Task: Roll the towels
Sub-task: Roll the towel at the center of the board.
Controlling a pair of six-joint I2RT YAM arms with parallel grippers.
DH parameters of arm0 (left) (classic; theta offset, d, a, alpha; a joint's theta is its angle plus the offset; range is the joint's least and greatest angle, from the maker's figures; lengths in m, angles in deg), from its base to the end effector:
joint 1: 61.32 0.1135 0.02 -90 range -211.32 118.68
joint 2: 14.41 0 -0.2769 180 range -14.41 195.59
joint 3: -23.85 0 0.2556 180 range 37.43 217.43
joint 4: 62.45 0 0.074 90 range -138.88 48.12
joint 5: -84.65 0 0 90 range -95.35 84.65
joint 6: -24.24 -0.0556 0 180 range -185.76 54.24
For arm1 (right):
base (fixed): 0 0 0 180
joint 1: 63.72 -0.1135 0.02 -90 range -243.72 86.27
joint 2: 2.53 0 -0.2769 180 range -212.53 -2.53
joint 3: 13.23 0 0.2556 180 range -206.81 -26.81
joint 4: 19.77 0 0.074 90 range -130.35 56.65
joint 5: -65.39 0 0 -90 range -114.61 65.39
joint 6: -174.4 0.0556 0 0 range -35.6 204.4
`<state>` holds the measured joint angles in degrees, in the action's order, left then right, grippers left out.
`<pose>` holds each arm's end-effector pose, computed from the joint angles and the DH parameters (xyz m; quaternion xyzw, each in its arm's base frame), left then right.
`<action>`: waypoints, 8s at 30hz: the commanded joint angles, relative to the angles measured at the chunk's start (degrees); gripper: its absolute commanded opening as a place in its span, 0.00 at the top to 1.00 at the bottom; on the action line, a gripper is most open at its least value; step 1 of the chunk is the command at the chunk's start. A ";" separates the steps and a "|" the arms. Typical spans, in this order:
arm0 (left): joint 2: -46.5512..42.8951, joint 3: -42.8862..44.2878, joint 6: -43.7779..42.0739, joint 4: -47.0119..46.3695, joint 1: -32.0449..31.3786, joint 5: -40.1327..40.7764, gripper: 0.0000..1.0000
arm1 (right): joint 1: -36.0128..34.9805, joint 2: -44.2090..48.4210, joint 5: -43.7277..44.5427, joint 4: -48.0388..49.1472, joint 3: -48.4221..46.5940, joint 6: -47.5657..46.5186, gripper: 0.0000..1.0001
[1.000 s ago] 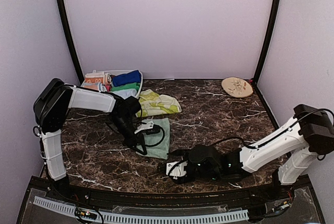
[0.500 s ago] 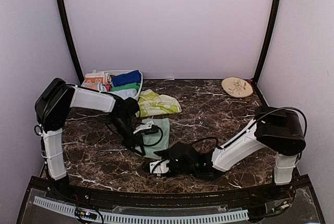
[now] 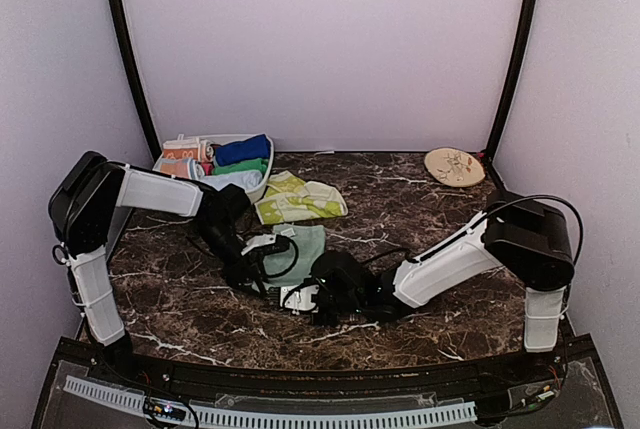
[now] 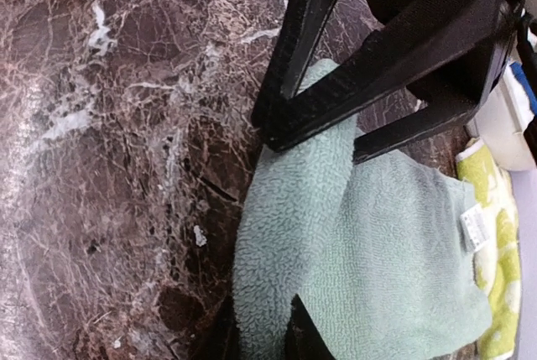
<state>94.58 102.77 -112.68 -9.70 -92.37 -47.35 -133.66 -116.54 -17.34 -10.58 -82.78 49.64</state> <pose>0.2770 -0.2102 0.1328 0.6036 0.7101 -0.3462 0.1073 0.1509 0.3926 0.1128 -0.6839 0.5645 0.0850 0.4543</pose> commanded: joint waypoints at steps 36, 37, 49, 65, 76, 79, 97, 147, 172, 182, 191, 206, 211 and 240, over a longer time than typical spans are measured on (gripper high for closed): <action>-7.84 -4.48 2.66 -4.70 2.58 1.92 0.64 | 14.07 -5.06 -38.96 -11.51 -11.36 42.05 0.96; -8.21 -4.44 2.42 -4.32 2.59 2.15 0.63 | 14.50 -5.90 -39.94 -12.38 -12.66 42.74 1.00; -23.22 -8.60 -9.41 -6.70 1.05 10.41 0.51 | 19.76 -13.22 -51.67 -19.79 -20.85 53.71 1.00; -18.30 -15.85 -14.87 -23.47 -11.82 25.85 0.52 | 20.92 -15.91 -50.34 -27.83 -24.08 55.69 1.00; -17.81 -23.03 -17.50 -36.79 -14.00 33.97 0.52 | 21.42 -16.96 -52.10 -29.70 -24.98 55.86 1.00; -18.34 -26.16 -19.71 -41.95 -15.49 37.67 0.52 | 21.67 -17.16 -52.52 -30.55 -25.61 55.86 1.00; -13.83 -20.94 -13.96 -33.23 -15.22 37.83 0.82 | 23.04 -11.25 -49.28 -27.69 -22.67 55.88 0.86; 11.31 12.12 -9.73 23.11 -2.80 0.21 0.90 | -5.61 1.91 1.65 1.72 -1.77 -7.42 0.53; -8.51 -3.42 -4.18 1.90 4.45 -1.13 0.58 | 10.69 -9.79 -31.86 -27.35 -21.99 34.08 1.00; -19.76 -7.99 -7.88 -5.94 4.47 4.28 0.55 | 17.37 -19.17 -49.31 -30.23 -30.72 52.44 1.00; -25.46 -19.33 -12.29 -16.09 -4.75 16.89 0.48 | 20.45 -21.99 -55.67 -25.35 -30.66 64.64 1.00; -19.44 -22.50 -10.64 -33.28 -10.29 29.97 0.51 | 20.56 -20.85 -58.06 -24.34 -29.83 73.88 1.00; -21.09 -25.18 -10.53 -34.78 -11.36 29.80 0.49 | 20.62 -21.20 -58.54 -25.62 -31.33 74.43 1.00; -5.11 -6.91 6.33 0.04 -1.47 -5.47 1.00 | 20.46 8.94 -26.29 -22.24 -5.59 53.00 0.03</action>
<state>86.60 94.80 -109.53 -23.42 -95.80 -39.11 -113.15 -115.21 -61.10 -33.05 -94.16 113.98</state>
